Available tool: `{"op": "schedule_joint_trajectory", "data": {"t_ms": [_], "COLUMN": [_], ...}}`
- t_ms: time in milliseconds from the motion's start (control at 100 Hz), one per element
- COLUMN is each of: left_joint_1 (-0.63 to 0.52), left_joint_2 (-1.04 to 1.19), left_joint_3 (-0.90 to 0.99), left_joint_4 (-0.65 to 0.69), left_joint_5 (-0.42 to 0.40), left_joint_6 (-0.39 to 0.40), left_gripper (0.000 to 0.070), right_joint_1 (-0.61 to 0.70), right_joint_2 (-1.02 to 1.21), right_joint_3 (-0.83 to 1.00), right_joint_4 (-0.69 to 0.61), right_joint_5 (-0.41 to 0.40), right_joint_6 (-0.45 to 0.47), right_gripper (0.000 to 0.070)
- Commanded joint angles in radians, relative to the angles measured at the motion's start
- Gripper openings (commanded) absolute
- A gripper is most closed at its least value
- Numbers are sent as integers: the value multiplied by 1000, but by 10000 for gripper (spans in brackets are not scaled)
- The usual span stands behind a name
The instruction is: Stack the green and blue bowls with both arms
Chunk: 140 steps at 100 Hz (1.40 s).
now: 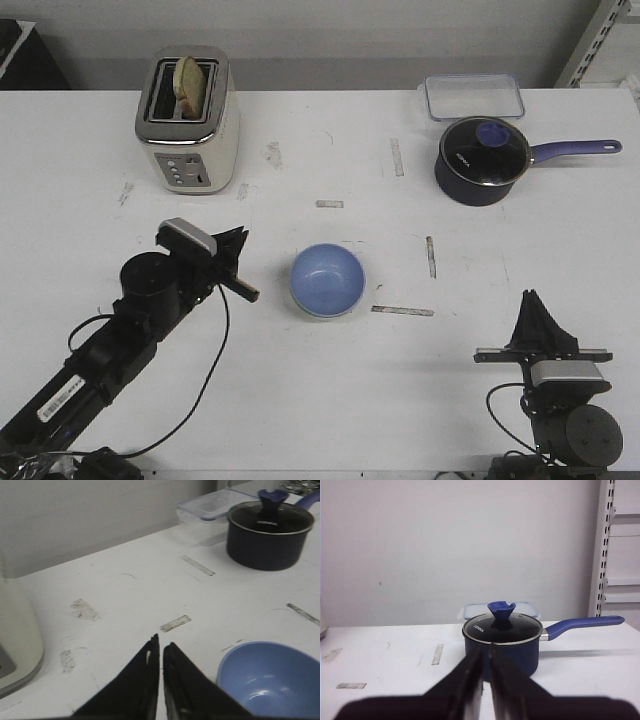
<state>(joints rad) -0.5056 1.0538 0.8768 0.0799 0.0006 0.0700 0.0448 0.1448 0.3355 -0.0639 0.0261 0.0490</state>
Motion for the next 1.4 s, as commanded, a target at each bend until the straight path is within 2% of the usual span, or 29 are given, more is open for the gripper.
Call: {"op": "schedule_joint_trajectory", "data": {"t_ms": [0, 470, 610, 840, 950, 1390], "left_joint_1": [21, 264, 304, 312, 312, 319], "left_joint_2": [-39, -550, -741, -989, -1053, -1049], "left_joint_3": [-32, -410, -521, -563, -563, -563], "left_joint_4": [21, 26, 25, -117, -134, -140], "left_joint_5": [-6, -7, -32, -56, -56, -59], "left_joint_6": [16, 16, 16, 16, 16, 16], "left_gripper": [1, 1, 1, 2, 2, 2], "right_joint_1": [1, 1, 1, 1, 1, 1], "right_joint_2": [-2, -2, -2, -2, -2, -1], "right_joint_3": [-2, -2, -2, -2, -2, -2], "right_joint_4": [11, 11, 11, 11, 11, 11], "right_joint_5": [0, 0, 0, 0, 0, 0], "right_joint_6": [3, 3, 3, 3, 3, 3], "right_gripper": [13, 13, 13, 13, 13, 13]}}
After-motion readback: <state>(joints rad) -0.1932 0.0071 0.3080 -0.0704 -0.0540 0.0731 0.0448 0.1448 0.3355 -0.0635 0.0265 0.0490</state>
